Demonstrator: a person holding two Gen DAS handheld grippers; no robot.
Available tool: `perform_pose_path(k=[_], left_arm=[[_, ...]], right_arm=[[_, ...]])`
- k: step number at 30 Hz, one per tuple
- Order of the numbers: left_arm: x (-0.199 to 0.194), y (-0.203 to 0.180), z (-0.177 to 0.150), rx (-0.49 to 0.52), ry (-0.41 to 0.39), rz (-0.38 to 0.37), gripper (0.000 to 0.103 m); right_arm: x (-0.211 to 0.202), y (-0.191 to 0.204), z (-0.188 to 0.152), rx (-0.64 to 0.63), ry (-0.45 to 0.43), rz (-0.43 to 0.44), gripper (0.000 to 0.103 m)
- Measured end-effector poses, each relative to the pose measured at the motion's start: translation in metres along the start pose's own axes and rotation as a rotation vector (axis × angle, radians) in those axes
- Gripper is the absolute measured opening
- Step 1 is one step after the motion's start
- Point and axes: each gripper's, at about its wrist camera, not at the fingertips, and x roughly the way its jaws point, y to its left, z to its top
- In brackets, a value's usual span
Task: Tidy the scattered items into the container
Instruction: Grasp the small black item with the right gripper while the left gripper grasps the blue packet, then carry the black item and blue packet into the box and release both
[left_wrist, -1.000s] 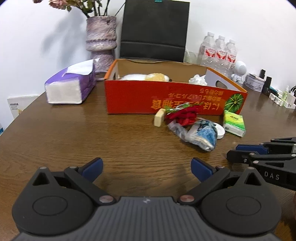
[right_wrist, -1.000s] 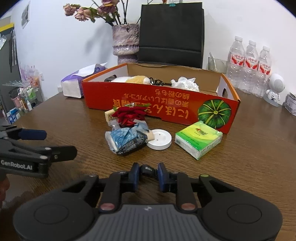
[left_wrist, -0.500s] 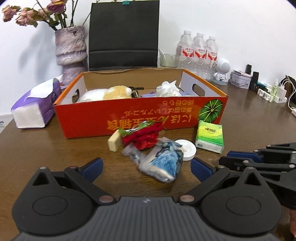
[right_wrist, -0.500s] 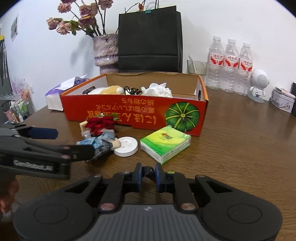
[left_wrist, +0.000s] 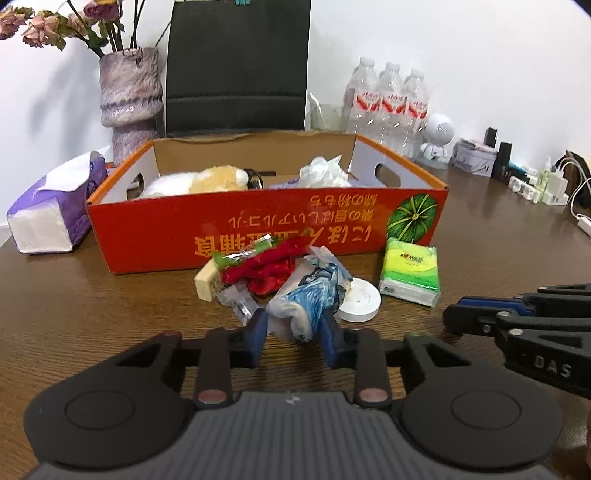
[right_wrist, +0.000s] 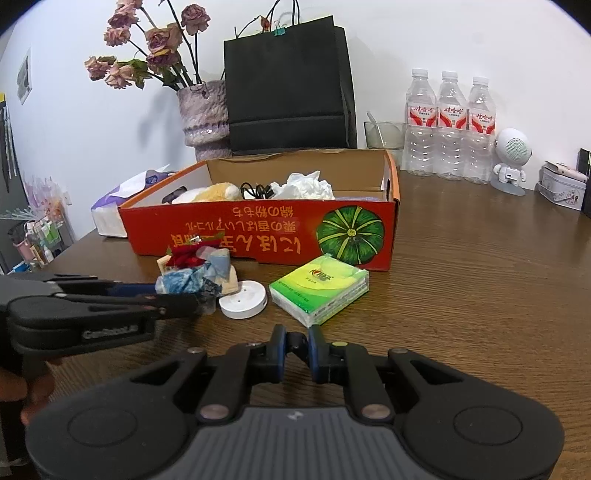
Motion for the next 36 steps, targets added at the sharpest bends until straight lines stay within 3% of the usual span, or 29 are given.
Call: perform_pose_path(k=[20, 29, 36], left_arm=[[-0.049, 0.037, 0.0, -0.082, -0.099, -0.027, 0.028], [-0.052, 0.047, 0.029, -0.09, -0.172, -0.051, 0.028], [-0.032, 0.057, 0.065, -0.091, -0.219, -0.065, 0.028]], right_arm=[[-0.019, -0.008, 0.011, 0.046, -0.074, 0.014, 0.01], [-0.023, -0.005, 0.043, 0.028, -0.137, -0.013, 0.01], [0.0, 0.003, 0.085, 0.008, -0.185, -0.015, 0.01]])
